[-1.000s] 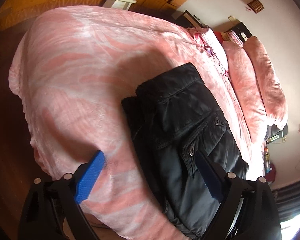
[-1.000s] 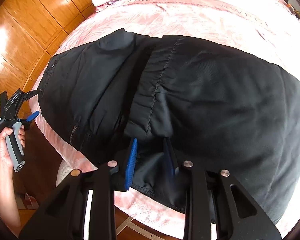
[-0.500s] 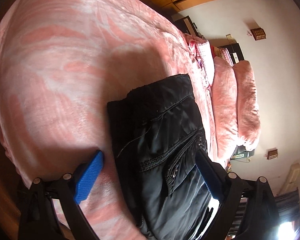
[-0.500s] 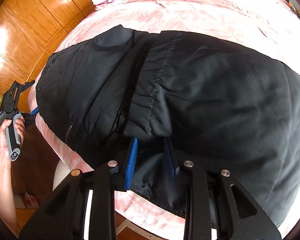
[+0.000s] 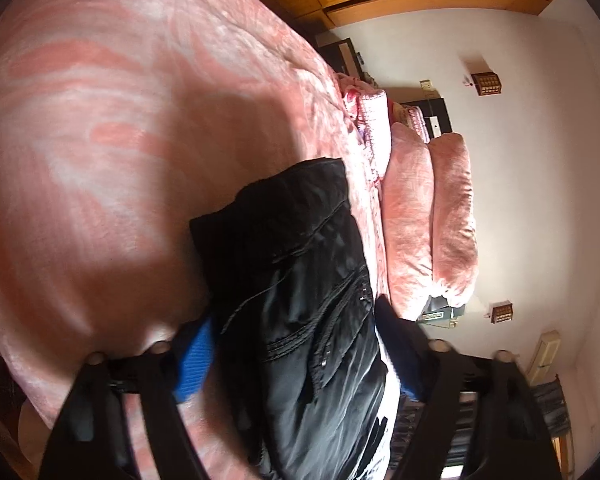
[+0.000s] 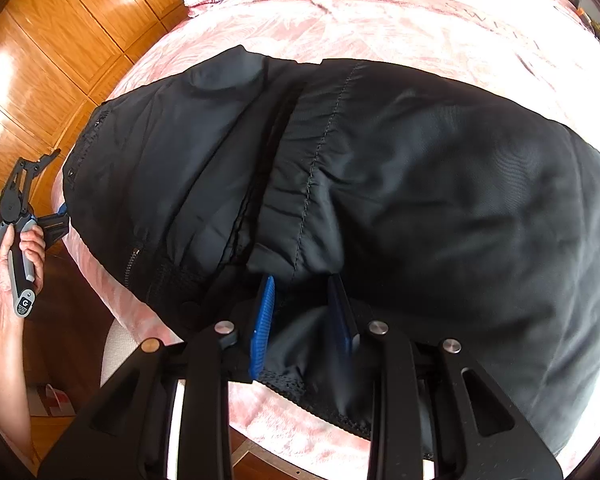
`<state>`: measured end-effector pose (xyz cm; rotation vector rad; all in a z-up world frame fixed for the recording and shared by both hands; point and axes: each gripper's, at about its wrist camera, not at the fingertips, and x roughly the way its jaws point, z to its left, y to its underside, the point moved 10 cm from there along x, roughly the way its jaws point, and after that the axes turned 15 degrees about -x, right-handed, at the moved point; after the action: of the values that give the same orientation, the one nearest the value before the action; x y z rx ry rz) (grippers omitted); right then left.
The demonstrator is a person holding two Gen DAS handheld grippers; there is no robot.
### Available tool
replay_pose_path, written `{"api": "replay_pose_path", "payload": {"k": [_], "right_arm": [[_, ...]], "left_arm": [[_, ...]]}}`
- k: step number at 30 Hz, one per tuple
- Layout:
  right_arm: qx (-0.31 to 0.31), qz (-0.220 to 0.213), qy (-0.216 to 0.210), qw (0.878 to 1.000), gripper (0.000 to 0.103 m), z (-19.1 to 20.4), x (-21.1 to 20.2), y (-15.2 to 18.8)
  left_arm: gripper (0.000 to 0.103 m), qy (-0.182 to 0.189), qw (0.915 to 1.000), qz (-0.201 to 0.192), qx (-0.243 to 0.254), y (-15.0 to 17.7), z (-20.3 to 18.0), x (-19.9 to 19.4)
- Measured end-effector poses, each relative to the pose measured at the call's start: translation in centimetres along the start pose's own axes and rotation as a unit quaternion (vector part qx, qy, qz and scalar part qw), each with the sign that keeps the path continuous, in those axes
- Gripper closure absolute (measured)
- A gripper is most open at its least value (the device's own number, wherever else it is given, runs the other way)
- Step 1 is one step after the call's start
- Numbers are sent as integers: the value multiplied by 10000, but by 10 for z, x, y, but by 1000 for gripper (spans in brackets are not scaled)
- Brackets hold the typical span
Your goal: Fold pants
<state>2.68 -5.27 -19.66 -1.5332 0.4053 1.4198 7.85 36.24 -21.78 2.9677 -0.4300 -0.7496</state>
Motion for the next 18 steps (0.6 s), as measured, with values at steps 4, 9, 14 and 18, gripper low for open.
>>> {"api": "replay_pose_path", "payload": {"k": [4, 9, 14, 18], "right_arm": [[-18, 16, 51, 10000, 74, 2, 2, -1], [-2, 34, 65, 10000, 74, 4, 4, -2], [-2, 18, 80, 10000, 74, 6, 5, -2], [3, 47, 74, 10000, 74, 5, 6, -2]], "left_arm": [[65, 237, 9988, 26, -425, -2, 12, -2], [57, -98, 9993, -26, -373, -5, 13, 10], [56, 888, 9954, 261, -267, 12, -24, 11], [57, 430, 9989, 199, 3, 13, -20, 25]]}}
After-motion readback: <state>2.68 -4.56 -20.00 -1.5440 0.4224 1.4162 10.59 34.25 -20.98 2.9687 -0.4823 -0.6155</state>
